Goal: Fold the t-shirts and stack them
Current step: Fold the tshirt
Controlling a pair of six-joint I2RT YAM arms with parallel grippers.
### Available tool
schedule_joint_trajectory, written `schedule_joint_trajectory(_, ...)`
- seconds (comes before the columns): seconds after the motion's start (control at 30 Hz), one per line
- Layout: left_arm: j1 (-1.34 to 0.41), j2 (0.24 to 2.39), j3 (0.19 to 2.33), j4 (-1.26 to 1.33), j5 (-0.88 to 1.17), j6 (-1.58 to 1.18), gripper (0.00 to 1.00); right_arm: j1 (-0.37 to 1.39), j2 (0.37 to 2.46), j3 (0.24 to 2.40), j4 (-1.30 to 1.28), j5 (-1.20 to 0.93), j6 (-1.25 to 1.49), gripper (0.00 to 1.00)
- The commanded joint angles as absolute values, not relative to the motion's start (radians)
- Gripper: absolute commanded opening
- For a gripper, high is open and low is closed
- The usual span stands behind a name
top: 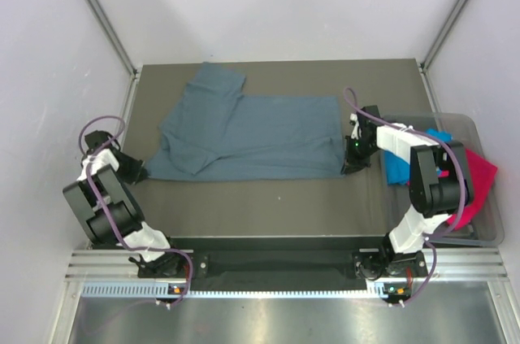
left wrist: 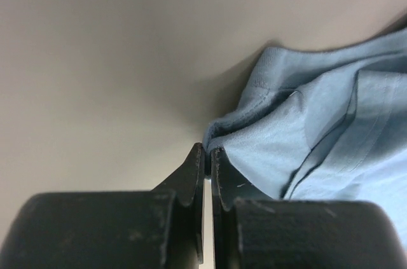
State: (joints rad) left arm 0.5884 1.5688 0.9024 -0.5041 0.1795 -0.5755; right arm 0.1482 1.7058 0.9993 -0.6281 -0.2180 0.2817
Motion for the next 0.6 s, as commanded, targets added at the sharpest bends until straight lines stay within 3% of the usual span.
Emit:
schedule_joint_trajectory(0.0, 0.607, 1.482, 0.864, -0.509, 0.040, -0.554, 0.00, 0.161, 1.692, 0.939, -0.699, -0.161, 0.255, 0.00)
schedule_joint_trajectory(0.07, 0.607, 1.451, 0.861, -0.525, 0.058, -0.543, 0.04, 0.163, 1.677, 0.934, -0.710, -0.161, 0.250, 0.00)
schedule_joint_trajectory(0.17, 0.603, 1.393, 0.874, -0.551, 0.069, -0.540, 0.38, 0.163, 1.640, 0.946, -0.741, -0.153, 0.242, 0.16)
schedule_joint_trajectory(0.2, 0.586, 1.384, 0.883, -0.573, 0.064, -0.546, 0.42, 0.163, 1.614, 0.962, -0.758, -0.149, 0.236, 0.23)
schedule_joint_trajectory(0.23, 0.577, 1.379, 0.894, -0.580, 0.069, -0.551, 0.44, 0.163, 1.603, 0.971, -0.770, -0.141, 0.233, 0.32)
schedule_joint_trajectory(0.3, 0.558, 1.379, 0.926, -0.603, 0.072, -0.569, 0.49, 0.163, 1.580, 1.008, -0.797, -0.132, 0.221, 0.39)
schedule_joint_trajectory(0.43, 0.523, 1.410, 0.992, -0.598, 0.103, -0.555, 0.52, 0.172, 1.574, 1.081, -0.799, -0.120, 0.196, 0.43)
schedule_joint_trajectory(0.57, 0.466, 1.483, 1.043, -0.514, 0.317, -0.540, 0.59, 0.176, 1.634, 1.164, -0.790, -0.149, 0.154, 0.47)
